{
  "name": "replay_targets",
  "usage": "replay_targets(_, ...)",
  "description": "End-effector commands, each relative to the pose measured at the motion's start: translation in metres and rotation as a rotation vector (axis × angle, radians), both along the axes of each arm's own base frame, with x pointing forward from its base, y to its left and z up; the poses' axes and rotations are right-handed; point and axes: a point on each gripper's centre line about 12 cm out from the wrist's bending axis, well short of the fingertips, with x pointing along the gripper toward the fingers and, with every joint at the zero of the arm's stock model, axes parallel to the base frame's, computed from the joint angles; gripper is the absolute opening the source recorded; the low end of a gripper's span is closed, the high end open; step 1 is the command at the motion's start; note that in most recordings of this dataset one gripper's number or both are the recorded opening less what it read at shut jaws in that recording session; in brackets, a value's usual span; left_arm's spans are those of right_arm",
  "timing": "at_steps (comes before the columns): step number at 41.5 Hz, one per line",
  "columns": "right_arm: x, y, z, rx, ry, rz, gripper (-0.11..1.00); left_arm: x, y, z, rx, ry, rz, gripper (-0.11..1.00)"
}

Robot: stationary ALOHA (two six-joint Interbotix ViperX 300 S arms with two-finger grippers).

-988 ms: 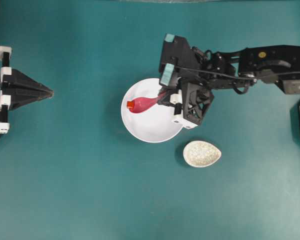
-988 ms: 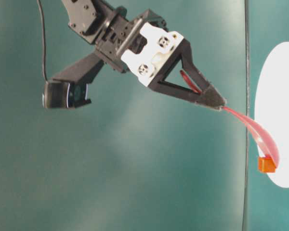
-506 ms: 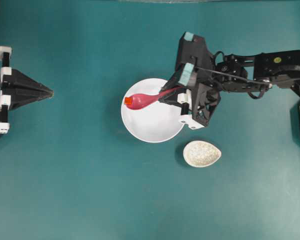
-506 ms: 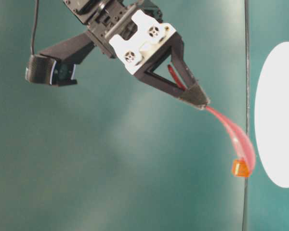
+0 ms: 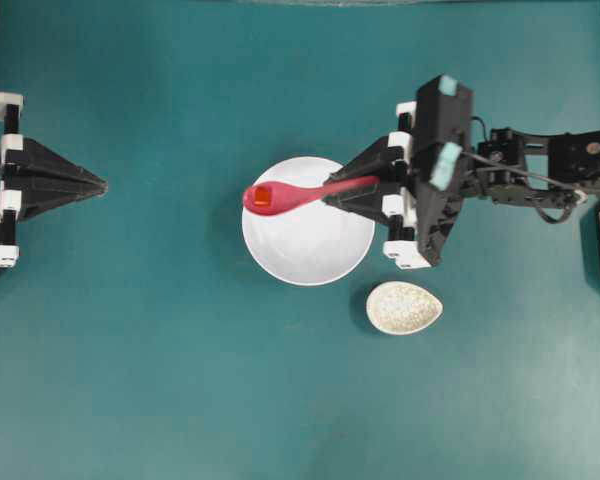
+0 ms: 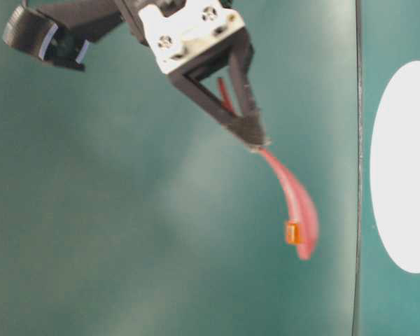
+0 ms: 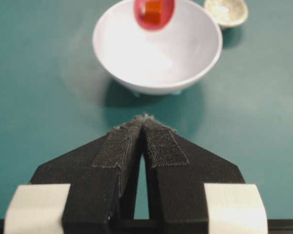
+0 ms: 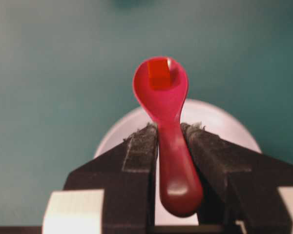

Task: Grip the spoon and scoop the red block from the bowl with right arm.
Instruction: 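Raise the spoon with the cube up out of the bowl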

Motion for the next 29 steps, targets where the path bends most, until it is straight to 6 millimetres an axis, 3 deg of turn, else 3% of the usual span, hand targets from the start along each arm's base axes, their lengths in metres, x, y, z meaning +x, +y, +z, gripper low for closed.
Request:
replay_targets(1,-0.002,0.000,0.018,0.004,-0.080,-0.014,0.25,0.003,0.001,0.007,0.001,-0.018,0.003,0.00)
replay_targets(29,-0.012,0.003,0.041,0.007,-0.246,-0.042,0.25,0.003,0.001,0.007,0.003,-0.018,0.003,0.00)
